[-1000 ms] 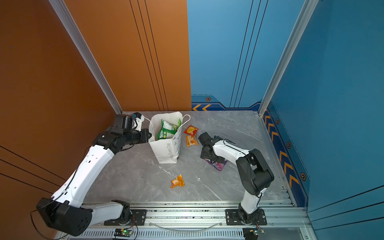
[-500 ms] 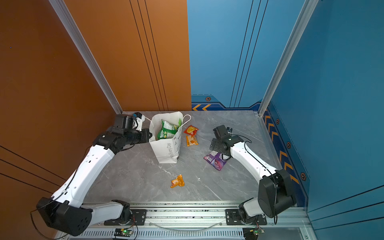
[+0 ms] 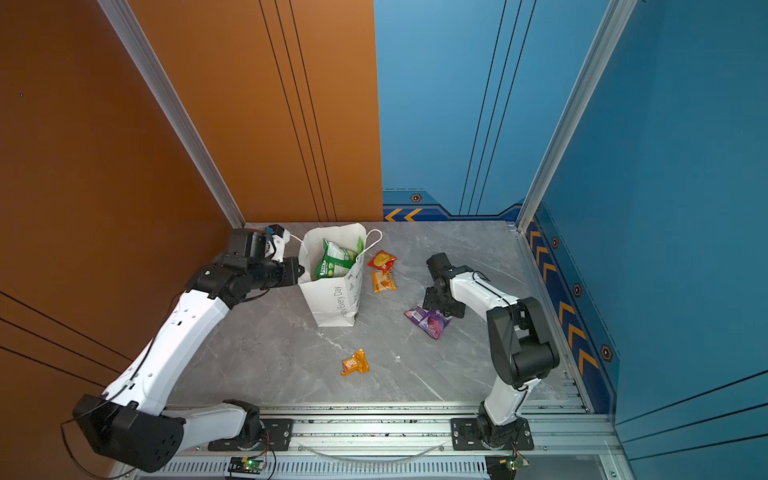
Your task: Place the snacks into the paper bag
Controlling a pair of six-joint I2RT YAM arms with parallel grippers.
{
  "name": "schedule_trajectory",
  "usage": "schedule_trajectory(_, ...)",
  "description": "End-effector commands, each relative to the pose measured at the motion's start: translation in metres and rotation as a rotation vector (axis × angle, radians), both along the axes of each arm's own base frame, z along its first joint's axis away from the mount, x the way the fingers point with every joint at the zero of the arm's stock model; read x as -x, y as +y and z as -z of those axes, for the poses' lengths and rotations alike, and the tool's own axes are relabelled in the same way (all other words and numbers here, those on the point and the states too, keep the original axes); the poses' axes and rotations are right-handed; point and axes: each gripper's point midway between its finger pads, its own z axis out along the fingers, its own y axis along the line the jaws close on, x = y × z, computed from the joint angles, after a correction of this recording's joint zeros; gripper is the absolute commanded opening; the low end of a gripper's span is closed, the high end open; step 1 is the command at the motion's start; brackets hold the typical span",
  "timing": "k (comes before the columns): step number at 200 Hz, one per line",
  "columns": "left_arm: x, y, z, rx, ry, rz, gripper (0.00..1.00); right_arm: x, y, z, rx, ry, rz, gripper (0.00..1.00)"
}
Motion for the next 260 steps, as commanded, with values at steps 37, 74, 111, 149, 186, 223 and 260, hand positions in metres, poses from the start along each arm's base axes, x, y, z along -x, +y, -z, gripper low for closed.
schedule_trajectory(37, -0.007, 0.0, -0.016, -0.008, -0.084, -0.001, 0.0, -0.032, 0.056, -0.011, 0.022, 0.0, -0.235, 0.77)
schedule_trajectory(74, -0.007, 0.0, -0.017, -0.008, -0.086, 0.0, 0.0, -0.037, 0.056, -0.045, 0.012, -0.083, -0.29, 0.8)
schedule_trajectory(111, -0.007, 0.0, -0.017, -0.006, -0.085, 0.001, 0.0, -0.051, 0.058, -0.054, 0.007, -0.109, -0.496, 0.82)
schedule_trajectory(149, -0.007, -0.001, -0.016, -0.009, -0.084, 0.001, 0.0, -0.062, 0.07, -0.039, -0.047, -0.043, -0.622, 0.84)
schedule_trajectory(186, -0.007, -0.002, -0.015, -0.01, -0.082, 0.005, 0.0, -0.067, 0.077, -0.012, -0.06, 0.069, -0.684, 0.86)
schedule_trajectory(223, -0.007, -0.001, -0.015, -0.015, -0.084, 0.002, 0.0, -0.063, 0.072, 0.008, -0.077, 0.14, -0.678, 0.85)
schedule_trajectory(260, -0.007, -0.002, -0.014, -0.013, -0.081, 0.007, 0.0, -0.045, 0.072, 0.023, -0.135, 0.213, -0.67, 0.82)
